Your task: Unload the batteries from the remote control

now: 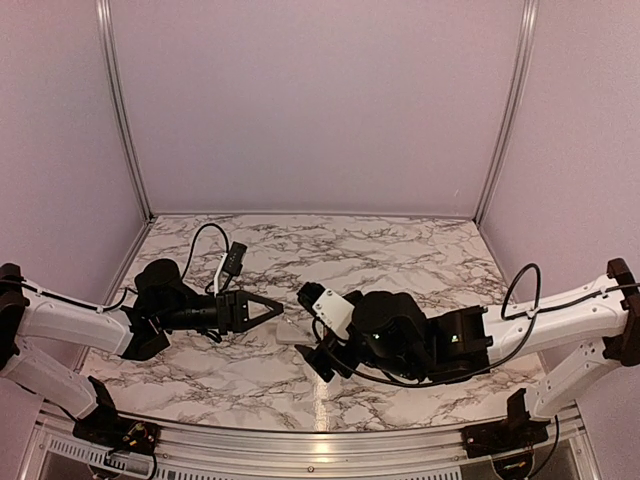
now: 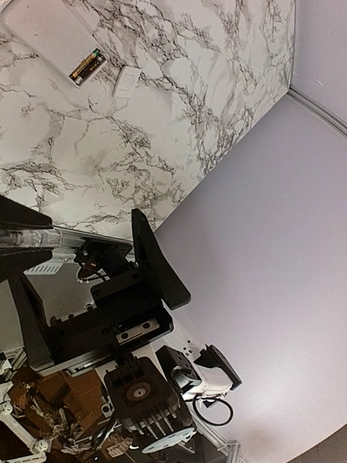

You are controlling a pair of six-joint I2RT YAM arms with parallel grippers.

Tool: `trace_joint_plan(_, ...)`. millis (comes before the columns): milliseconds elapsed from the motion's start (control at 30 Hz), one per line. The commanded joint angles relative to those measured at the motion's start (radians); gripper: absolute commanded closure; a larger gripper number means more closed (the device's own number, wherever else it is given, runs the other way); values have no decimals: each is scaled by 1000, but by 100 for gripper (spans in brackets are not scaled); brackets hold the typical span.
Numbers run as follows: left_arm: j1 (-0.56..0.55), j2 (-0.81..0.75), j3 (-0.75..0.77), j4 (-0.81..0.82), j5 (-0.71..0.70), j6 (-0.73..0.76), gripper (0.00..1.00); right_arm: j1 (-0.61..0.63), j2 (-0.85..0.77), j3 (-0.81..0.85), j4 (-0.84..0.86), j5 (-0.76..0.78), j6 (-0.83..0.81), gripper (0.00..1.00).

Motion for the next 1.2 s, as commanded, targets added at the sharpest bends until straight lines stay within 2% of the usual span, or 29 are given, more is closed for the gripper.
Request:
trace_joint_plan(0, -3, -20, -9, 34, -31, 1, 100, -10, -47, -15, 82, 0, 67, 2)
trace_joint_plan(233, -4, -68, -40, 43, -107, 5, 100, -86, -120, -87, 225, -116, 145, 2)
trace_joint_plan(400, -3, -120, -81, 67, -189, 11, 100, -158, -179, -153, 335, -145, 261, 1)
trace_joint_plan(567, -4, -180, -140, 122, -255, 16, 100, -179, -182, -184, 422, -269, 299, 2)
trace_joint_plan(667, -4, -205, -155, 136, -265, 9, 100, -214, -180, -198, 485, -390, 376, 2)
trace_joint_plan(767, -4, -230, -174, 167, -262, -9, 100, -247, -160, -217, 567, -511, 451, 2)
trace_joint_plan(1167, -4, -334, -254, 270, -272, -67, 100, -253, -13, -214, 846, -768, 550, 3)
